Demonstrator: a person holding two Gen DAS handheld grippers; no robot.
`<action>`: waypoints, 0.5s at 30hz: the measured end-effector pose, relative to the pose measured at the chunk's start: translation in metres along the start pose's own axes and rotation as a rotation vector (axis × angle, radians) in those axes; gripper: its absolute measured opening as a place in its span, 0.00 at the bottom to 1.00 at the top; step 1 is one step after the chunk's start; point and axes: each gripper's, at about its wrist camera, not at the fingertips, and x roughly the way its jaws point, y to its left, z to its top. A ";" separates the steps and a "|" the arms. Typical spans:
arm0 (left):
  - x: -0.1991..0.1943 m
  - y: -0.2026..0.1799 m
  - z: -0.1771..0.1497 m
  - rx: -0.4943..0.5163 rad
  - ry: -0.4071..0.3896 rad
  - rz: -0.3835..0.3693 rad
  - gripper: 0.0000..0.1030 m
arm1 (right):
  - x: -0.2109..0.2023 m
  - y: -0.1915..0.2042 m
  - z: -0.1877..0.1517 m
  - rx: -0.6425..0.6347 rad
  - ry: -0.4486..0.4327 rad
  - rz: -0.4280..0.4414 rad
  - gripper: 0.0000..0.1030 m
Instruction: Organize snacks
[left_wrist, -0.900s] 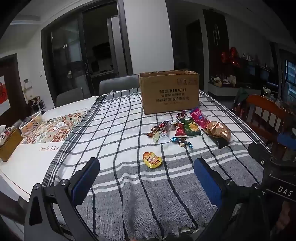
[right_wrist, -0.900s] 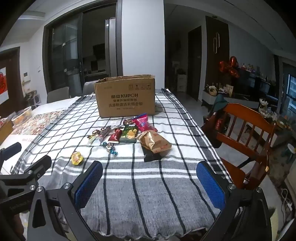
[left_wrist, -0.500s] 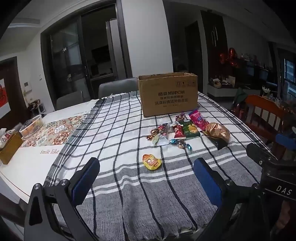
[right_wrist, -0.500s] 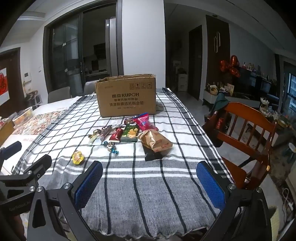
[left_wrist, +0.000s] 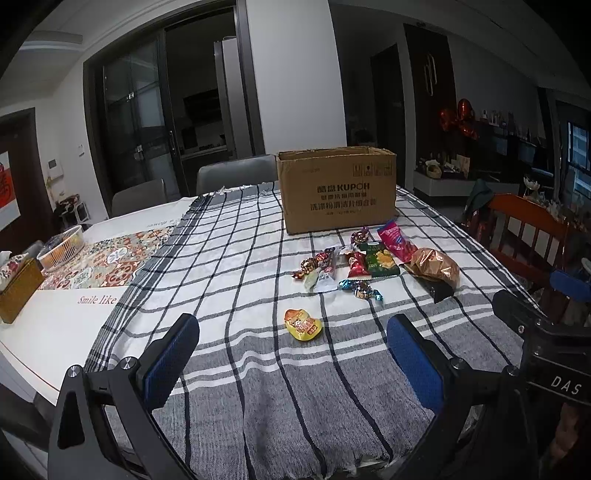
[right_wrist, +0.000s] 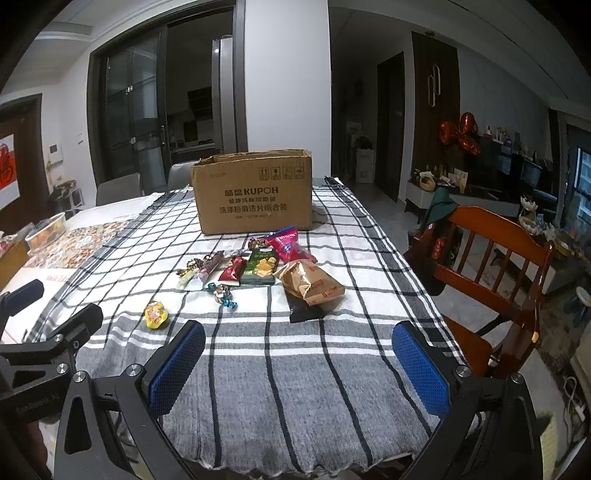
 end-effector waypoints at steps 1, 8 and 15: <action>0.000 0.000 0.000 0.000 -0.001 -0.001 1.00 | 0.000 0.000 0.000 0.001 0.000 0.000 0.99; 0.000 0.000 0.000 -0.004 -0.001 -0.007 1.00 | 0.000 0.000 -0.001 0.000 0.000 0.000 0.99; 0.000 0.000 0.000 -0.003 0.000 -0.006 1.00 | -0.001 0.001 -0.001 -0.001 -0.001 0.001 0.99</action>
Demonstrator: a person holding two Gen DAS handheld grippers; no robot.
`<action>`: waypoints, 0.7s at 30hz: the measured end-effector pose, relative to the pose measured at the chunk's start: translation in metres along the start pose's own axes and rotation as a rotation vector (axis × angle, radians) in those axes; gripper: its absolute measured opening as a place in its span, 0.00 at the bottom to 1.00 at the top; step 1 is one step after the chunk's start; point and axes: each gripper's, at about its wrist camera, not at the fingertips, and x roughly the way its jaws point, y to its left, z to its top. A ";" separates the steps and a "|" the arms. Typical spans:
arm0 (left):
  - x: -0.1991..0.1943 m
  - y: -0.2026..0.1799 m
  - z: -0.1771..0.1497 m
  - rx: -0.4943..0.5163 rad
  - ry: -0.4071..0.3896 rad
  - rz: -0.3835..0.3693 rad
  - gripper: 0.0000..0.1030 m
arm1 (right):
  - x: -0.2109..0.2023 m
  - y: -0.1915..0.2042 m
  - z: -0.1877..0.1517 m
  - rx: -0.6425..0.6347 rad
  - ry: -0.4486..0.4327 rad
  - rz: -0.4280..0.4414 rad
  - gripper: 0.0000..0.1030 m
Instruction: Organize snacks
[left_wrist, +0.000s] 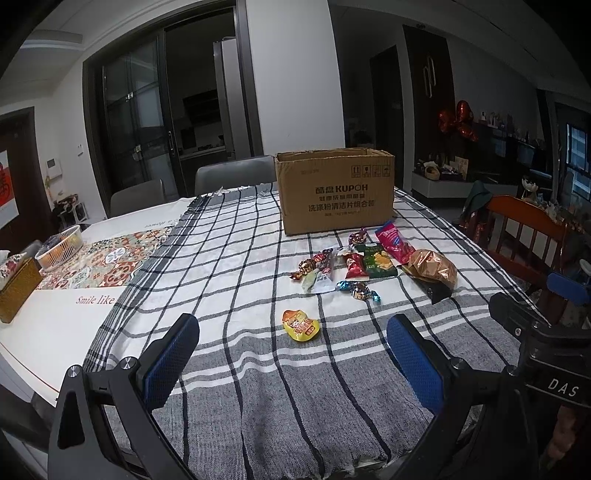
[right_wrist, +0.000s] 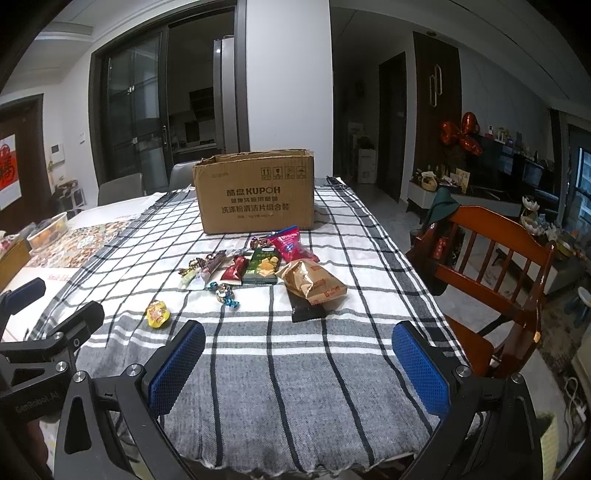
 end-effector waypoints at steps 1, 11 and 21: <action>0.000 0.000 0.000 0.000 0.000 0.000 1.00 | 0.000 0.000 0.000 0.000 0.000 0.000 0.99; 0.000 0.000 0.000 -0.001 -0.001 0.000 1.00 | 0.000 0.000 0.000 0.001 -0.001 0.001 0.99; 0.000 0.000 -0.001 -0.001 -0.002 -0.001 1.00 | 0.000 0.001 -0.001 0.000 -0.002 0.000 0.99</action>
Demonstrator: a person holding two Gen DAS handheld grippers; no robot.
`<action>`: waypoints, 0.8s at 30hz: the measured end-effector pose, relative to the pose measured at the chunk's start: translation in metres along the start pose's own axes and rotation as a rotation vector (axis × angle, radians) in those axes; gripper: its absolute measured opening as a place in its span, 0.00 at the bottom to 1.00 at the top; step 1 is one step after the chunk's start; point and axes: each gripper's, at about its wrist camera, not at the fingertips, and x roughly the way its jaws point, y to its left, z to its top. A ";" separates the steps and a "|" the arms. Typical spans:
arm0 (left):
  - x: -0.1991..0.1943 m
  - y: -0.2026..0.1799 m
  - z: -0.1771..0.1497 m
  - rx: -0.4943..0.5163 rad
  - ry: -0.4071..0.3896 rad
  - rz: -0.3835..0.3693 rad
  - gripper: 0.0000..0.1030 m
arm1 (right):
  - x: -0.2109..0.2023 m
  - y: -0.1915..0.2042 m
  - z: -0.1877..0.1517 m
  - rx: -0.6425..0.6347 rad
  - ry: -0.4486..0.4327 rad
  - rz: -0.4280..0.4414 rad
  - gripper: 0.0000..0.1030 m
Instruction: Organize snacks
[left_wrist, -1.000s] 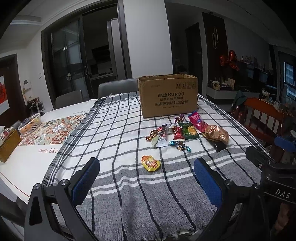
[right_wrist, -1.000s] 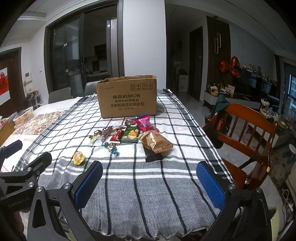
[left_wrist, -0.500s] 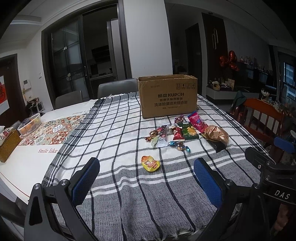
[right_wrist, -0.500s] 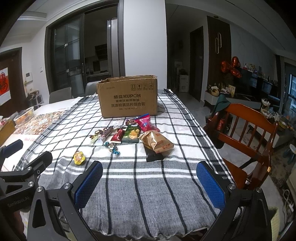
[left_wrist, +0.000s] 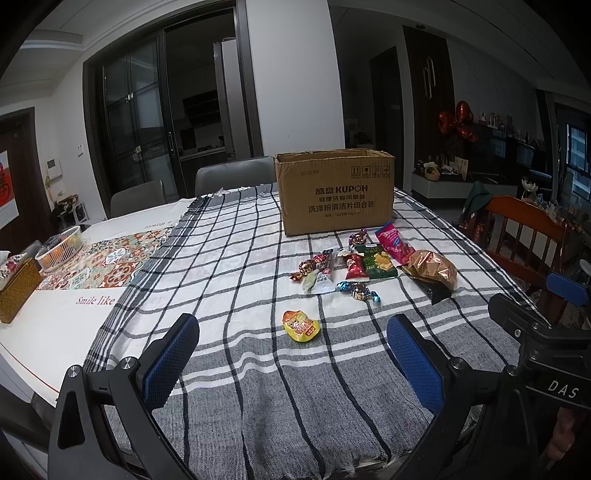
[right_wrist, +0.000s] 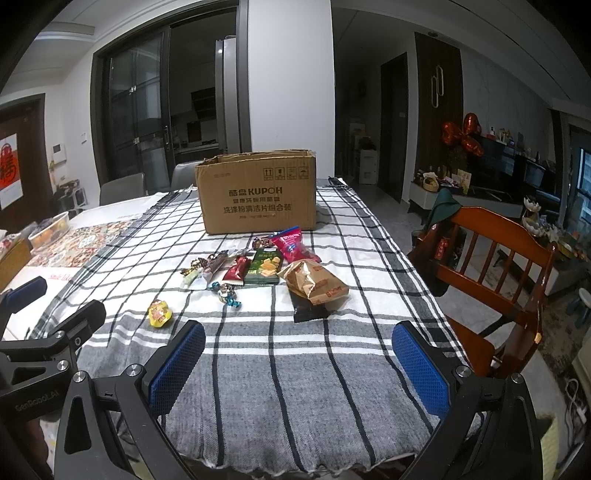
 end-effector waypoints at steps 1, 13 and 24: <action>0.000 0.000 0.000 0.001 0.001 0.000 1.00 | 0.000 0.000 0.000 0.000 0.000 0.001 0.99; -0.001 0.000 0.000 -0.001 0.002 -0.003 1.00 | 0.000 0.000 0.000 -0.001 0.001 0.001 0.99; 0.004 0.001 -0.002 -0.002 0.016 -0.007 1.00 | 0.004 0.006 -0.004 -0.016 0.008 0.013 0.99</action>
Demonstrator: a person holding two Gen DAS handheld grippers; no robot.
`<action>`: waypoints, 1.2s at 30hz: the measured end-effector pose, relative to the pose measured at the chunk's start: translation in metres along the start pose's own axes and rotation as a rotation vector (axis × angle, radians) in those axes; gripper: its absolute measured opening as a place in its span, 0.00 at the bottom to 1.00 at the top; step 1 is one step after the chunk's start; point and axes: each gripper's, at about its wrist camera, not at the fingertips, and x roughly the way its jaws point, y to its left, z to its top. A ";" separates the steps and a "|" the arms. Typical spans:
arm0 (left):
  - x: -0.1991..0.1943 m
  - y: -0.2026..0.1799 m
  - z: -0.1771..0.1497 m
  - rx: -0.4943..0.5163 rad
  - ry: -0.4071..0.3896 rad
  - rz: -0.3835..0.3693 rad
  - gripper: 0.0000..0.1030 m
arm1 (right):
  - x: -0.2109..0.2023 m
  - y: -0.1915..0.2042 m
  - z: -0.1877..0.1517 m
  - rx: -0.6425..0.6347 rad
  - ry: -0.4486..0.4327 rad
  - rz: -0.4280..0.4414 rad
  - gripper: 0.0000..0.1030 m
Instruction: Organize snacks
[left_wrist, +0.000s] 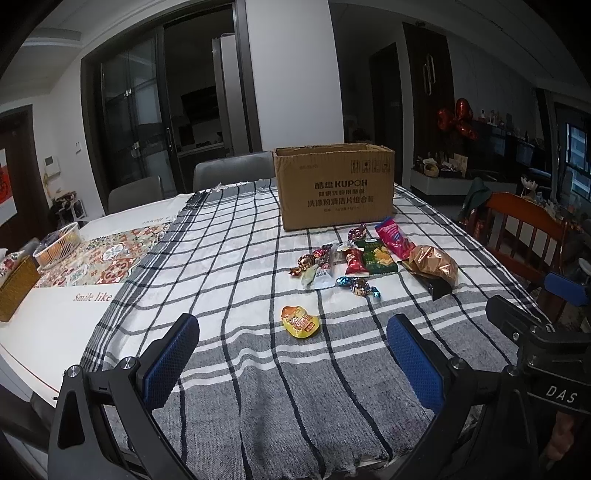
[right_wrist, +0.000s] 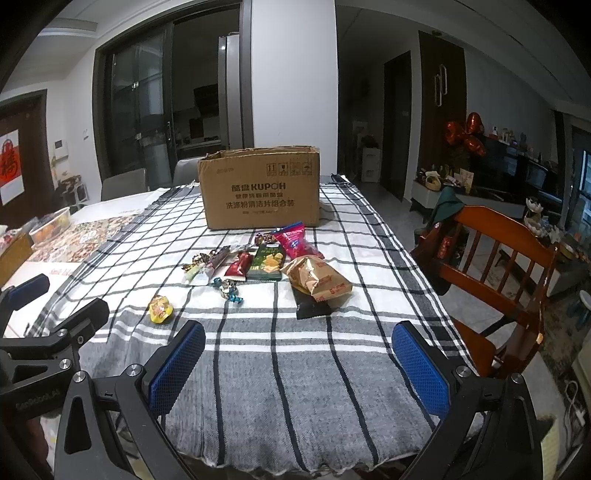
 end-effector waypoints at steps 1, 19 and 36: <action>0.001 0.000 0.000 0.000 0.003 0.000 1.00 | 0.001 0.000 0.000 -0.002 0.000 0.002 0.99; 0.031 0.007 0.010 0.018 0.036 0.057 1.00 | 0.044 0.011 0.018 -0.057 0.010 0.078 0.99; 0.075 0.025 0.016 0.008 0.129 0.047 0.74 | 0.105 0.043 0.037 -0.091 0.125 0.206 0.73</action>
